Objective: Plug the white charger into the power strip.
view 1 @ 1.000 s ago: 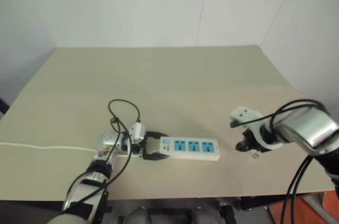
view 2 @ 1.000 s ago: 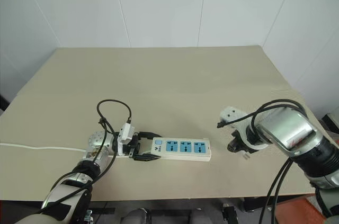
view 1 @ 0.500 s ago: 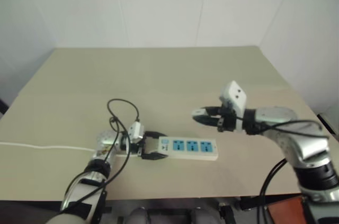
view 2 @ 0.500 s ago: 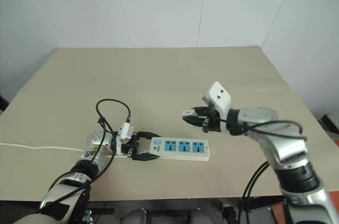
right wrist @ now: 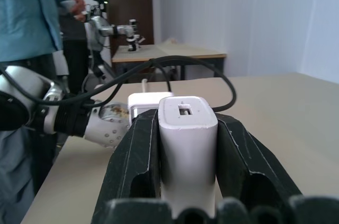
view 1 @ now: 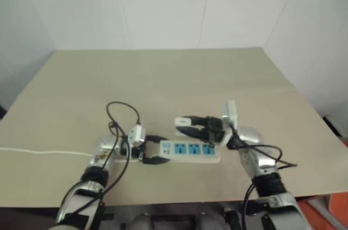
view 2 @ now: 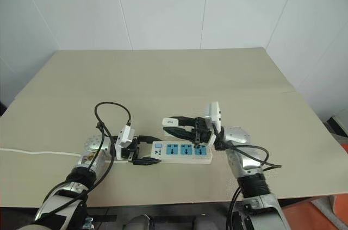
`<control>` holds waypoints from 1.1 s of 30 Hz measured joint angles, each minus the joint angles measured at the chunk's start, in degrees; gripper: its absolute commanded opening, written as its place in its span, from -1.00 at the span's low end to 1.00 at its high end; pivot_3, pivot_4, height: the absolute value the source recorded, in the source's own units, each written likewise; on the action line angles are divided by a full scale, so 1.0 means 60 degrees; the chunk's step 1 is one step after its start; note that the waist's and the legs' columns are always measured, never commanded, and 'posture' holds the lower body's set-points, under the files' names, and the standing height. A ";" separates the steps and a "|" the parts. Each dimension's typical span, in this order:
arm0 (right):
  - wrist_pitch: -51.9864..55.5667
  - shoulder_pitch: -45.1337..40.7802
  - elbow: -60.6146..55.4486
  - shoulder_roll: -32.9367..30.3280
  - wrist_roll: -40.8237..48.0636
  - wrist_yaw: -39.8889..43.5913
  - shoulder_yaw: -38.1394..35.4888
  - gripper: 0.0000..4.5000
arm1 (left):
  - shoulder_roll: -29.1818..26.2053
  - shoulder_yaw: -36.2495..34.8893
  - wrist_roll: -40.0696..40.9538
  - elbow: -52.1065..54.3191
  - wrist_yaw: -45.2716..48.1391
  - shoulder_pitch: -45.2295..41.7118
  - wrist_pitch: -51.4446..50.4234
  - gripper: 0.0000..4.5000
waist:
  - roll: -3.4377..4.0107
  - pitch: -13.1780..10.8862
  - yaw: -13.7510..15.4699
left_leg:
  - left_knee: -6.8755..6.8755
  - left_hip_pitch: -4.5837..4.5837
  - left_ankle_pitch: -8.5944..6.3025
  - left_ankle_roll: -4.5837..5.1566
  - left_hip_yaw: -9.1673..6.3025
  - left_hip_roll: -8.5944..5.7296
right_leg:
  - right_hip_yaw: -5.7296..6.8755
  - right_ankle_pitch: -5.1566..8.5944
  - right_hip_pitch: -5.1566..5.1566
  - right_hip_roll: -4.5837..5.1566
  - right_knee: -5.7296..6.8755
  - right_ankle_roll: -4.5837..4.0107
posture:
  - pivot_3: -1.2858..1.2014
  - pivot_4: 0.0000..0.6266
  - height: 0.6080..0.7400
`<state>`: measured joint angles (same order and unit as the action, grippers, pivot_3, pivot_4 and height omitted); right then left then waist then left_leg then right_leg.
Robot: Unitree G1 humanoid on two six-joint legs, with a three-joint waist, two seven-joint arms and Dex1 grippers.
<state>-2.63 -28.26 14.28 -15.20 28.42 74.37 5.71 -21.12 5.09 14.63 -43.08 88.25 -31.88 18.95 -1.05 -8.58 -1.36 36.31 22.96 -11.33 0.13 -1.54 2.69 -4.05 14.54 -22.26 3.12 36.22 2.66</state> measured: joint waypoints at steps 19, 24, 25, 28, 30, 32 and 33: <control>-0.1500 -0.0972 0.3333 0.0301 -0.0817 0.1177 0.0012 -0.30 | -0.0316 0.0018 0.0042 0.0895 -0.0280 0.0468 -0.0491 0.45 | 0.0003 0.0000 -0.0066 | -0.0008 -0.0015 0.0000 -0.0001 0.0002 0.0003 | -0.0005 -0.0003 0.0003 -0.0003 0.0010 -0.0010 | 0.03 -0.52 1.00; -0.1589 -0.0997 0.3416 0.0445 -0.0892 0.1175 0.0014 -0.30 | -0.0335 0.0017 0.0048 0.0928 -0.0294 0.0493 -0.0490 0.45 | 0.0003 0.0000 -0.0136 | -0.0008 -0.0015 0.0000 -0.0001 0.0002 0.0002 | -0.0006 -0.0003 0.0005 -0.0002 0.0010 -0.0010 | 0.03 -0.52 1.00; -0.1596 -0.1005 0.3434 0.0467 -0.0902 0.1170 0.0014 -0.30 | -0.0338 0.0017 0.0047 0.0942 -0.0300 0.0500 -0.0490 0.45 | 0.0003 0.0000 -0.0142 | -0.0008 -0.0016 0.0000 -0.0001 0.0002 0.0002 | -0.0006 -0.0004 0.0006 -0.0002 0.0010 -0.0010 | 0.03 -0.52 1.00; -0.1634 -0.1026 0.3482 0.0518 -0.0997 0.1153 0.0018 -0.30 | -0.0350 0.0018 0.0043 0.0992 -0.0324 0.0528 -0.0492 0.45 | 0.0003 0.0000 -0.0150 | -0.0008 -0.0015 0.0000 -0.0001 0.0002 0.0002 | -0.0006 -0.0004 0.0006 -0.0002 0.0010 -0.0010 | 0.03 -0.52 1.00; -0.1695 -0.1038 0.3486 0.0552 -0.1083 0.1149 0.0020 -0.30 | -0.0357 0.0018 0.0044 0.1018 -0.0339 0.0544 -0.0498 0.45 | 0.0003 0.0000 -0.0156 | -0.0008 -0.0016 0.0000 -0.0001 0.0002 0.0002 | -0.0006 -0.0004 0.0006 -0.0002 0.0010 -0.0010 | 0.03 -0.52 1.00; -0.1738 -0.1048 0.3489 0.0570 -0.1139 0.1150 0.0019 -0.30 | -0.0357 0.0018 0.0044 0.1021 -0.0347 0.0547 -0.0499 0.45 | 0.0003 0.0000 -0.0157 | -0.0008 -0.0017 0.0000 -0.0001 0.0002 0.0002 | -0.0006 -0.0004 0.0006 -0.0002 0.0011 -0.0010 | 0.03 -0.52 1.00; -0.1750 -0.1050 0.3500 0.0574 -0.1142 0.1152 0.0019 -0.30 | -0.0357 0.0019 0.0043 0.1022 -0.0350 0.0551 -0.0499 0.45 | 0.0003 0.0000 -0.0157 | -0.0008 -0.0018 0.0000 -0.0001 0.0002 0.0002 | -0.0007 -0.0004 0.0006 -0.0002 0.0010 -0.0010 | 0.03 -0.52 1.00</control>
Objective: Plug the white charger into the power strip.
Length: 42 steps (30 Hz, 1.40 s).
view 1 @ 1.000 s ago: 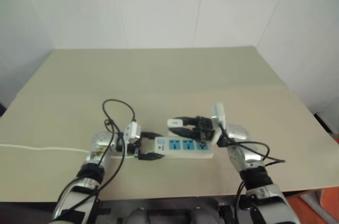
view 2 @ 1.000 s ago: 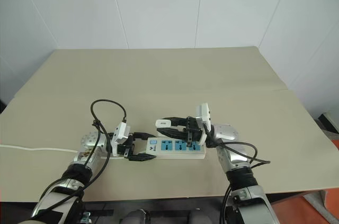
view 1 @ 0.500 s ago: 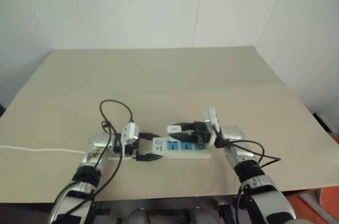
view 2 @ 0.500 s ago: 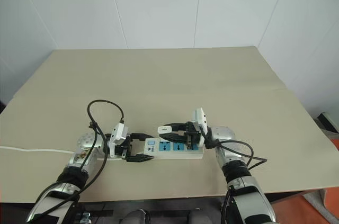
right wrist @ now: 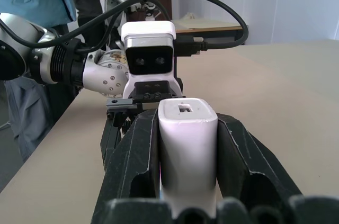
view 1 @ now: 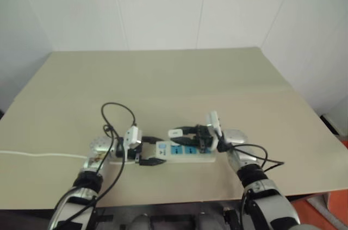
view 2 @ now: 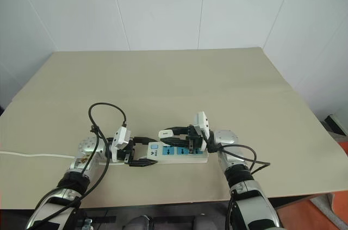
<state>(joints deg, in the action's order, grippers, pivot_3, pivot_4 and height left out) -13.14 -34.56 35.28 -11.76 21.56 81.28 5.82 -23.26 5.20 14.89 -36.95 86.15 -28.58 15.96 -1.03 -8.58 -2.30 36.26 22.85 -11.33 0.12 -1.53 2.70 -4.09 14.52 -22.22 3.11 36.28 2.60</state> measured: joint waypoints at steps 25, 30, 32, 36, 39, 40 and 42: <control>0.0628 0.0369 -0.0575 0.0236 -0.0005 -0.0441 0.0041 -0.30 | -0.0014 0.0014 0.0008 0.0120 -0.0021 0.0079 0.0000 0.45 | 0.0001 0.0000 -0.0006 | -0.0003 0.0001 0.0000 0.0000 0.0000 0.0000 | 0.0000 0.0000 0.0001 0.0000 -0.0004 0.0000 | 0.03 -0.52 1.00; 0.0722 0.0532 -0.0779 0.0224 -0.0025 -0.0546 0.0041 -0.30 | -0.0019 0.0030 0.0016 0.0126 -0.0019 0.0088 0.0003 0.45 | 0.0001 0.0000 -0.0004 | -0.0004 0.0000 0.0000 0.0000 0.0000 0.0000 | 0.0000 0.0000 0.0001 0.0001 -0.0004 0.0000 | 0.03 -0.52 1.00; 0.0720 0.0562 -0.0822 0.0224 -0.0052 -0.0589 0.0047 -0.30 | -0.0019 0.0033 0.0017 0.0127 -0.0015 0.0088 0.0003 0.45 | 0.0001 0.0000 -0.0004 | -0.0004 0.0000 0.0000 0.0000 0.0001 0.0000 | 0.0000 0.0001 0.0001 0.0001 -0.0006 0.0000 | 0.03 -0.52 1.00; 0.0718 0.0568 -0.0833 0.0224 -0.0098 -0.0659 0.0051 -0.30 | -0.0020 0.0035 0.0014 0.0126 -0.0016 0.0089 0.0004 0.45 | 0.0001 0.0000 -0.0004 | -0.0003 -0.0001 0.0000 0.0000 0.0001 0.0000 | 0.0000 0.0001 0.0001 0.0001 -0.0005 0.0001 | 0.03 -0.52 1.00; 0.0668 0.0545 -0.0742 0.0204 -0.0114 -0.0664 0.0044 -0.30 | -0.0020 0.0051 0.0009 0.0126 -0.0025 0.0088 0.0004 0.45 | 0.0000 0.0001 -0.0003 | -0.0002 -0.0005 0.0000 0.0000 0.0000 0.0000 | 0.0000 0.0000 0.0009 0.0001 -0.0005 0.0001 | 0.03 -0.52 1.00; 0.0617 0.0528 -0.0687 0.0171 -0.0117 -0.0643 0.0041 -0.30 | -0.0020 0.0058 0.0007 0.0126 -0.0035 0.0088 0.0004 0.45 | 0.0000 0.0001 -0.0002 | -0.0002 -0.0006 0.0000 -0.0001 0.0000 -0.0001 | 0.0000 0.0000 0.0011 0.0001 -0.0005 0.0001 | 0.03 -0.52 1.00; 0.0557 0.0461 -0.0548 0.0079 -0.0116 -0.0595 0.0037 -0.30 | -0.0020 0.0066 0.0005 0.0126 -0.0049 0.0088 0.0005 0.45 | -0.0001 0.0002 -0.0001 | -0.0001 -0.0010 0.0000 -0.0001 0.0001 -0.0001 | 0.0000 0.0000 0.0015 0.0001 -0.0005 0.0001 | 0.03 -0.52 1.00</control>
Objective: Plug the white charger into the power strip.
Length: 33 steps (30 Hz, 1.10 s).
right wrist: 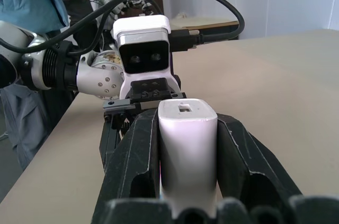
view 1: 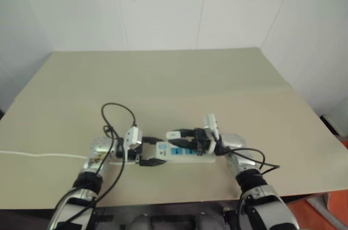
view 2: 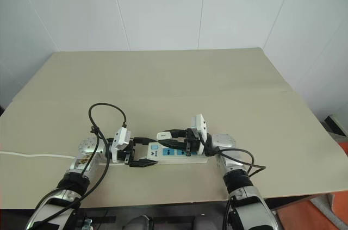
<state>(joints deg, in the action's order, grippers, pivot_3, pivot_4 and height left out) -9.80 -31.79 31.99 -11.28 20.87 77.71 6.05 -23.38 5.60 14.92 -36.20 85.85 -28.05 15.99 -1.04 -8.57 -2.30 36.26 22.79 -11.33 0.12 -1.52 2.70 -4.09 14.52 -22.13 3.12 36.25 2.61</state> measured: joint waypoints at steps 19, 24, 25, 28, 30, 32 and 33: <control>-0.0434 -0.0194 0.0394 -0.0318 -0.0031 0.0539 -0.0012 -0.30 | -0.0031 0.0034 0.0025 -0.0022 -0.0007 -0.0004 0.0024 0.45 | -0.0007 0.0006 0.0002 | -0.0001 -0.0004 0.0000 0.0000 0.0001 0.0000 | -0.0001 0.0000 0.0001 -0.0001 0.0002 0.0000 | 0.03 -0.52 1.00; -0.0519 -0.0506 0.0611 -0.0180 -0.0425 0.0494 0.0122 -0.30 | -0.0075 0.0028 0.0056 -0.0053 -0.0007 -0.0008 0.0031 0.45 | -0.0007 0.0006 -0.0013 | -0.0001 -0.0005 0.0000 0.0000 0.0000 0.0000 | -0.0001 0.0000 -0.0001 -0.0001 0.0004 -0.0001 | 0.03 -0.52 1.00; -0.0523 -0.0550 0.0638 -0.0180 -0.0469 0.0495 0.0143 -0.30 | -0.0092 0.0028 0.0066 -0.0057 -0.0012 -0.0008 0.0031 0.45 | -0.0007 0.0006 -0.0015 | -0.0001 -0.0005 0.0000 0.0000 0.0000 0.0000 | -0.0001 0.0000 -0.0002 -0.0001 0.0004 -0.0001 | 0.03 -0.52 1.00; -0.0550 -0.0567 0.0679 -0.0192 -0.0478 0.0522 0.0173 -0.30 | -0.0103 0.0031 0.0070 -0.0058 -0.0018 -0.0006 0.0030 0.45 | -0.0007 0.0006 -0.0016 | -0.0001 -0.0006 0.0000 0.0000 0.0000 0.0001 | -0.0002 0.0000 -0.0002 -0.0001 0.0006 -0.0001 | 0.03 -0.52 1.00; -0.0596 -0.0585 0.0683 -0.0226 -0.0545 0.0535 0.0223 -0.30 | -0.0106 0.0032 0.0071 -0.0057 -0.0026 0.0002 0.0031 0.45 | -0.0006 0.0006 -0.0017 | -0.0001 -0.0008 0.0000 0.0000 0.0000 0.0000 | -0.0002 0.0000 0.0000 -0.0001 0.0006 -0.0001 | 0.03 -0.52 1.00; -0.0526 -0.0652 0.0725 -0.0257 -0.0642 0.0523 0.0286 -0.30 | -0.0115 0.0031 0.0076 -0.0055 -0.0036 0.0018 0.0031 0.45 | -0.0005 0.0007 -0.0021 | -0.0001 -0.0012 0.0000 0.0000 0.0002 0.0001 | -0.0004 0.0000 0.0002 -0.0001 0.0006 -0.0001 | 0.03 -0.52 1.00; -0.0463 -0.0679 0.0770 -0.0261 -0.0653 0.0522 0.0319 -0.30 | -0.0119 0.0031 0.0076 -0.0054 -0.0042 0.0022 0.0030 0.45 | -0.0005 0.0008 -0.0023 | -0.0001 -0.0014 0.0000 0.0000 0.0002 0.0000 | -0.0005 0.0000 0.0003 -0.0001 0.0006 -0.0001 | 0.03 -0.52 1.00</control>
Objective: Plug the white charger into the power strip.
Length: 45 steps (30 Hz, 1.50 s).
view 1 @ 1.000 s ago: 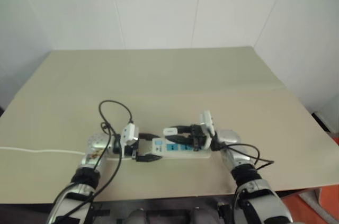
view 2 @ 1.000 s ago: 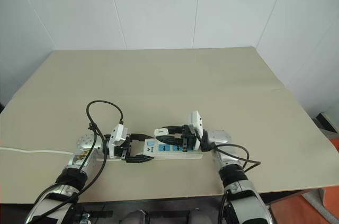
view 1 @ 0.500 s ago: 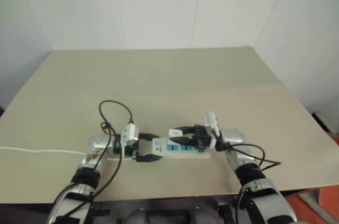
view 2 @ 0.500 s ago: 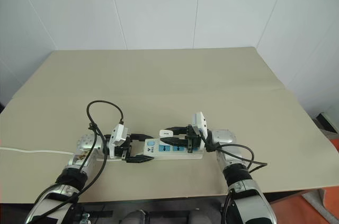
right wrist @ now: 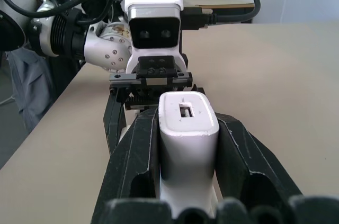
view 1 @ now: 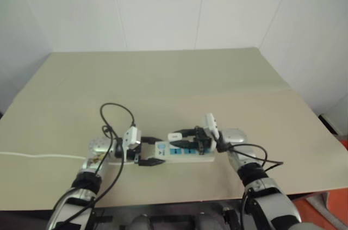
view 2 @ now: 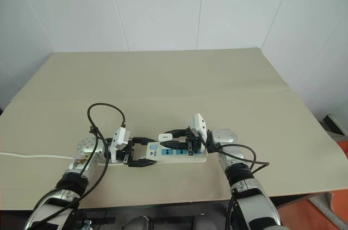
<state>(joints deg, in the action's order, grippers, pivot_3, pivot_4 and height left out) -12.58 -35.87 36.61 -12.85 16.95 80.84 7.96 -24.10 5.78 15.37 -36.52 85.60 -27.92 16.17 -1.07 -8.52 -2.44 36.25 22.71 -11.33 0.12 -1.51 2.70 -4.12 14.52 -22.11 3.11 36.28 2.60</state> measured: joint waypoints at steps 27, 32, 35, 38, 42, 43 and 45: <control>-0.1219 -0.0197 0.0950 0.0005 -0.0385 -0.0354 0.0227 0.86 | -0.0133 0.0053 0.0004 0.0145 -0.0280 0.0225 -0.0044 0.45 | -0.0024 0.0028 -0.0057 | -0.0060 -0.0182 -0.0002 -0.0003 0.0001 0.0007 | -0.0013 0.0042 0.0143 -0.0008 -0.0022 0.0006 | 0.03 -0.52 1.00; -0.1233 -0.0201 0.0945 -0.0037 -0.0383 -0.0158 0.0177 1.00 | -0.0121 0.0101 0.0037 0.0199 -0.0273 0.0209 -0.0229 0.45 | -0.0025 0.0028 -0.0027 | -0.0067 -0.0179 -0.0003 -0.0003 -0.0001 0.0007 | -0.0011 0.0048 0.0142 -0.0008 -0.0022 -0.0005 | 0.03 -0.52 1.00; -0.1244 -0.0177 0.0913 -0.0118 -0.0371 -0.0028 0.0106 1.00 | -0.0122 0.0130 0.0085 0.0311 -0.0168 0.0143 -0.0747 0.90 | -0.0024 0.0028 -0.0023 | -0.0066 -0.0171 -0.0003 -0.0003 -0.0001 0.0006 | -0.0010 0.0051 0.0140 -0.0007 -0.0027 -0.0001 | 0.03 -0.52 1.00; -0.1242 -0.0149 0.0809 -0.0265 -0.0362 0.0064 0.0036 1.00 | -0.0114 0.0089 0.0260 0.0384 -0.0041 0.0144 -0.1073 1.00 | -0.0025 0.0027 -0.0011 | -0.0065 -0.0155 -0.0003 -0.0004 -0.0001 0.0005 | -0.0009 0.0052 0.0133 -0.0005 -0.0032 0.0000 | 0.03 -0.52 1.00; -0.1129 0.0042 0.0396 -0.0494 -0.0308 0.0079 -0.0108 1.00 | -0.0241 -0.0029 0.0825 0.1123 0.0382 0.0242 -0.1786 1.00 | -0.0025 0.0027 0.0001 | -0.0064 -0.0118 -0.0003 -0.0004 -0.0002 0.0005 | -0.0006 0.0049 0.0102 -0.0005 -0.0031 -0.0003 | 0.03 -0.52 1.00; -0.1059 0.0139 0.0201 -0.0605 -0.0240 0.0100 -0.0134 1.00 | -0.0348 -0.0094 0.0967 0.1429 0.0464 0.0297 -0.1973 1.00 | -0.0024 0.0026 0.0001 | -0.0065 -0.0106 -0.0003 -0.0004 -0.0002 0.0005 | -0.0006 0.0047 0.0089 -0.0004 -0.0030 -0.0008 | 0.03 -0.52 1.00; -0.0916 0.0413 -0.0199 -0.0887 -0.0003 0.0149 -0.0317 1.00 | -0.0592 -0.0387 0.1351 0.2052 0.0534 0.0441 -0.2363 1.00 | -0.0025 0.0025 0.0010 | -0.0066 -0.0066 -0.0002 -0.0004 -0.0002 0.0005 | -0.0007 0.0031 0.0044 -0.0003 -0.0027 -0.0034 | 0.03 -0.52 1.00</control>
<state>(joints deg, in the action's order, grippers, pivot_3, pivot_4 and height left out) -18.07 -33.39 35.41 -18.17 16.93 81.73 6.06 -27.65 3.46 23.48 -24.21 88.80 -25.27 1.99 -1.22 -8.37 -2.38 35.86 22.31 -11.34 0.10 -1.52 2.73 -4.16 14.71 -21.85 3.10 36.12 2.40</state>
